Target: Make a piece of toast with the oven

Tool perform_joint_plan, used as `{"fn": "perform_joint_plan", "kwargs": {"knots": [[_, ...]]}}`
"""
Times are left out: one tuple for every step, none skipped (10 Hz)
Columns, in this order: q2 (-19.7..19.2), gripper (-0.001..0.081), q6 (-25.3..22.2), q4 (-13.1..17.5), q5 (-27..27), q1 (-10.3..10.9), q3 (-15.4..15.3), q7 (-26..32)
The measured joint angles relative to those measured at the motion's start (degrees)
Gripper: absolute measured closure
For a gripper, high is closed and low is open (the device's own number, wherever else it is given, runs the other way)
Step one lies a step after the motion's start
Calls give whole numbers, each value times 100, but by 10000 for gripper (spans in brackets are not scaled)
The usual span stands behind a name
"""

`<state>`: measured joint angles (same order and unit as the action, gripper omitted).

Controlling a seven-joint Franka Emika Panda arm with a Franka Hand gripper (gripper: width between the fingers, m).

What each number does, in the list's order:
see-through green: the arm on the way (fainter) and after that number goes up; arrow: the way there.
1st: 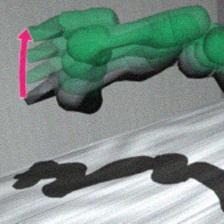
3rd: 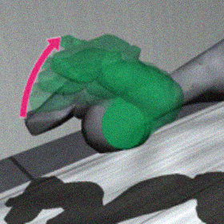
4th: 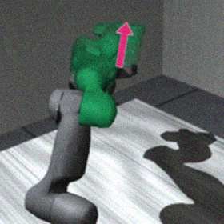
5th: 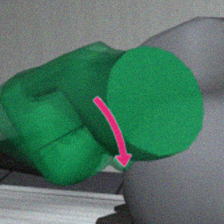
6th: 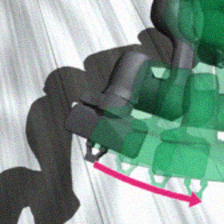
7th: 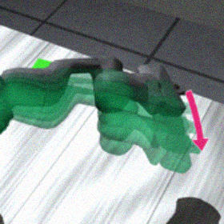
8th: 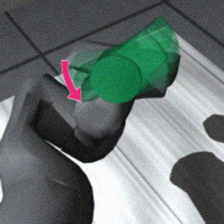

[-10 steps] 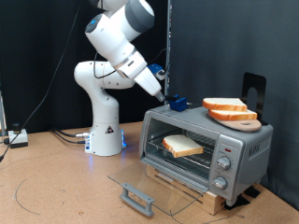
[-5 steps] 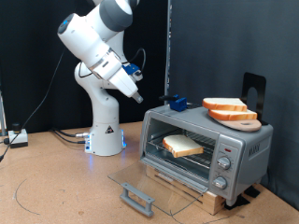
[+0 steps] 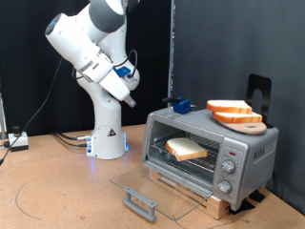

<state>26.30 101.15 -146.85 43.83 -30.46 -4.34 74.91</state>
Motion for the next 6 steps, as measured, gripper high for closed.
{"fn": "perform_joint_plan", "kwargs": {"knots": [[-11, -2, 207, -26, 165, -3, -114, -709], [-61, -2, 591, -52, 308, -14, -232, -1378], [-159, -2, 1056, -86, 371, -47, -334, -1967], [-308, -2, 1315, -86, 411, -127, -410, -2388], [-303, -2, 1240, -84, 405, -116, -401, -2158], [-300, -2, 1074, -85, 435, -119, -397, -2392]]}}
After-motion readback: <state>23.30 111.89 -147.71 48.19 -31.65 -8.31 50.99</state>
